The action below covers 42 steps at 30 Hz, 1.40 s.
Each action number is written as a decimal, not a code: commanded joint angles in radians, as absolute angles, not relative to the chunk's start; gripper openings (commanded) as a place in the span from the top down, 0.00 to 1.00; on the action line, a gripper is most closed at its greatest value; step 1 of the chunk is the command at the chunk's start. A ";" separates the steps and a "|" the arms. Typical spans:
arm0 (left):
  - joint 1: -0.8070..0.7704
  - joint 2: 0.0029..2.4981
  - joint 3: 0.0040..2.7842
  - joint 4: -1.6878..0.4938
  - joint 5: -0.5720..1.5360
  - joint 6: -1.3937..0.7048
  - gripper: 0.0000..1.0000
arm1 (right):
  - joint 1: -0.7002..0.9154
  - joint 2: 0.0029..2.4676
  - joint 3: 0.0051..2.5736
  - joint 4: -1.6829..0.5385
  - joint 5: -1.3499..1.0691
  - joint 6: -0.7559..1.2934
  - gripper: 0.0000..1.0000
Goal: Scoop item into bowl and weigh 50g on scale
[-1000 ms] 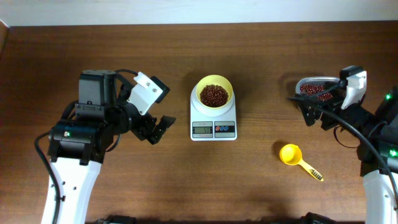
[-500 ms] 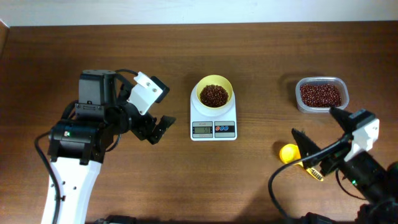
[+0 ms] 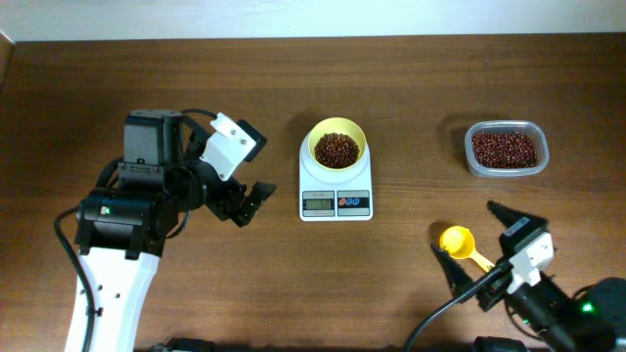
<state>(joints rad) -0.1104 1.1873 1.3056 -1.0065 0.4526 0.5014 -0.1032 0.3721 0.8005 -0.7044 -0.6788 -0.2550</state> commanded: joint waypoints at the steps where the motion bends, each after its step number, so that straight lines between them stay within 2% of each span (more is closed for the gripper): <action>1: -0.107 1.184 1.323 -1.005 0.448 0.514 0.01 | -0.022 0.286 0.615 -0.524 -0.460 0.028 0.01; 4: -0.107 1.184 1.323 -1.005 0.448 0.514 0.01 | 0.012 0.197 0.438 -0.355 -0.435 0.031 0.01; 8: -0.107 1.183 1.323 -1.005 0.448 0.514 0.01 | 0.013 0.124 0.277 -0.243 -0.433 0.031 0.01; 13: -0.107 1.184 1.323 -1.005 0.448 0.514 0.01 | 0.013 0.124 0.188 -0.130 -0.448 -0.048 0.01; 20: -0.107 1.184 1.323 -1.005 0.448 0.514 0.01 | 0.013 0.124 0.181 -0.132 -0.459 -0.053 0.01; 23: -0.107 1.184 1.323 -1.005 0.448 0.514 0.01 | 0.013 0.124 0.155 -0.119 -0.459 -0.122 0.01; 30: -0.107 1.184 1.323 -1.005 0.448 0.514 0.01 | 0.013 0.124 0.006 0.147 -0.402 -0.123 0.01; 34: -0.107 1.184 1.323 -1.005 0.448 0.514 0.01 | 0.013 0.112 0.006 0.132 -0.358 -0.122 0.01; 38: -0.107 1.184 1.323 -1.005 0.448 0.514 0.01 | 0.013 0.008 0.006 -0.057 -0.286 -0.122 0.01; 42: -0.107 1.184 1.323 -1.005 0.448 0.514 0.01 | 0.014 0.003 0.006 -0.057 -0.275 -0.126 0.01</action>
